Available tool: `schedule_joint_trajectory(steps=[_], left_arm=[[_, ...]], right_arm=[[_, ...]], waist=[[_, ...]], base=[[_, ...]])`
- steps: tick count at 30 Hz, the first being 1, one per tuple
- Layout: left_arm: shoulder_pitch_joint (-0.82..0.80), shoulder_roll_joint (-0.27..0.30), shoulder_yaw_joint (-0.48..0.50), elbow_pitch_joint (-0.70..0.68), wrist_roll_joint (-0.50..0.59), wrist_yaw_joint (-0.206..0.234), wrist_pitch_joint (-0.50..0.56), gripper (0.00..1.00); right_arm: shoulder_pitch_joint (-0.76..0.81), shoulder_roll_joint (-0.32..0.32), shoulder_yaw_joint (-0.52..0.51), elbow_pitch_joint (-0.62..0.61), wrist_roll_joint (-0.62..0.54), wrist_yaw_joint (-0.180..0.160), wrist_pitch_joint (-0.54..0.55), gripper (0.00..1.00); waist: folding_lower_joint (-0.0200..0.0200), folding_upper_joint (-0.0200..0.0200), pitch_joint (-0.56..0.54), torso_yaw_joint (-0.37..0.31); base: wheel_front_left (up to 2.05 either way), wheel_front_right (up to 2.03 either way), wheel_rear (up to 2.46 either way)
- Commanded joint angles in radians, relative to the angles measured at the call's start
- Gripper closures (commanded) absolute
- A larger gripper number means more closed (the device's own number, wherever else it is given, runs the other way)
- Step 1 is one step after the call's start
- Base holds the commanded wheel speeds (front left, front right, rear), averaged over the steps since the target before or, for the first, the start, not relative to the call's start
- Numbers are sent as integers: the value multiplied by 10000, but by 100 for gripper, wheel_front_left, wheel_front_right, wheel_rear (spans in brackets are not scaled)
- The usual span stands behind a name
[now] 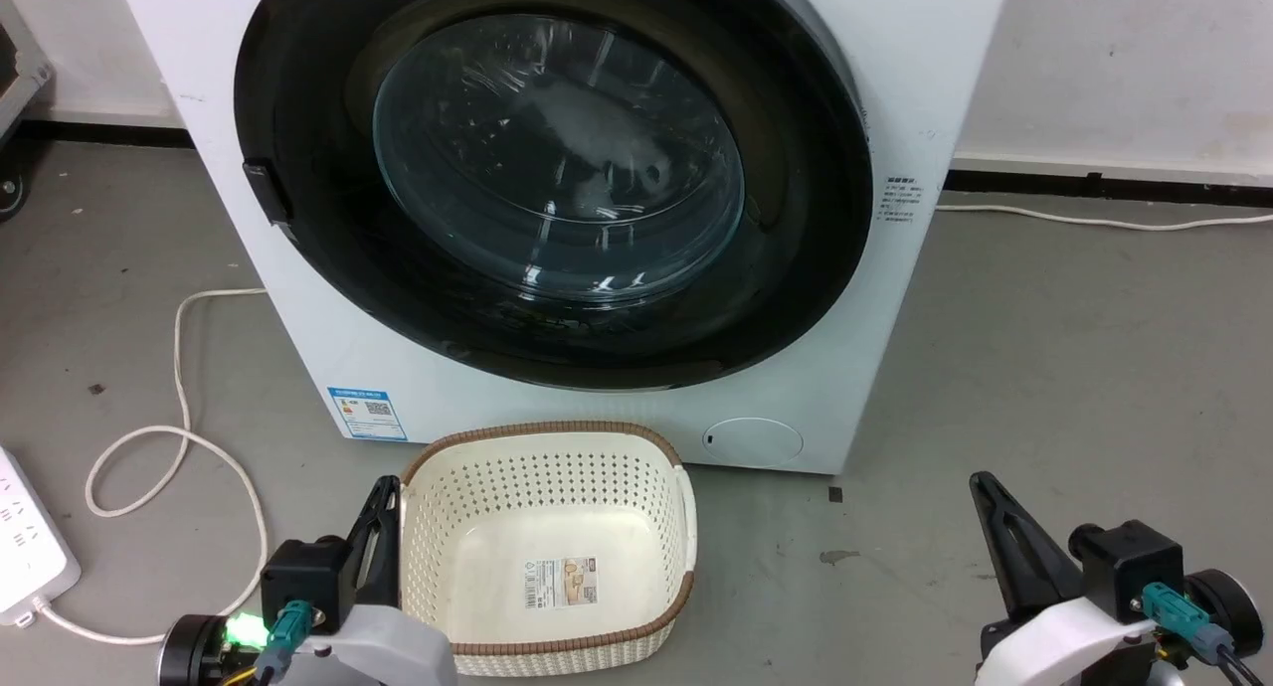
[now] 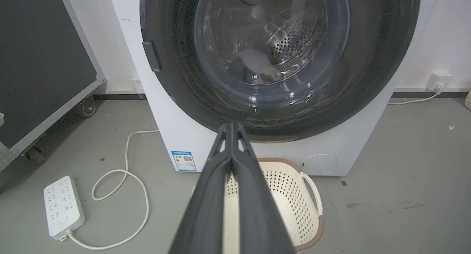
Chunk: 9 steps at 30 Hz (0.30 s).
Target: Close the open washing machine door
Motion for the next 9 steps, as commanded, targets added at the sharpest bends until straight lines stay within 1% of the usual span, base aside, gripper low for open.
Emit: schedule_joint_trajectory(steps=[1,9], left_arm=[[-158,-13,61,-60,66,68,58,100],[-199,-22,105,-87,105,103,177,100]], right_arm=[[-132,45,33,-114,-61,-7,66,100],[-154,47,72,-187,-78,-7,187,100]], waist=[[0,-1,3,-9],[0,-1,11,-39]], base=[[0,0,0],[0,0,0]])
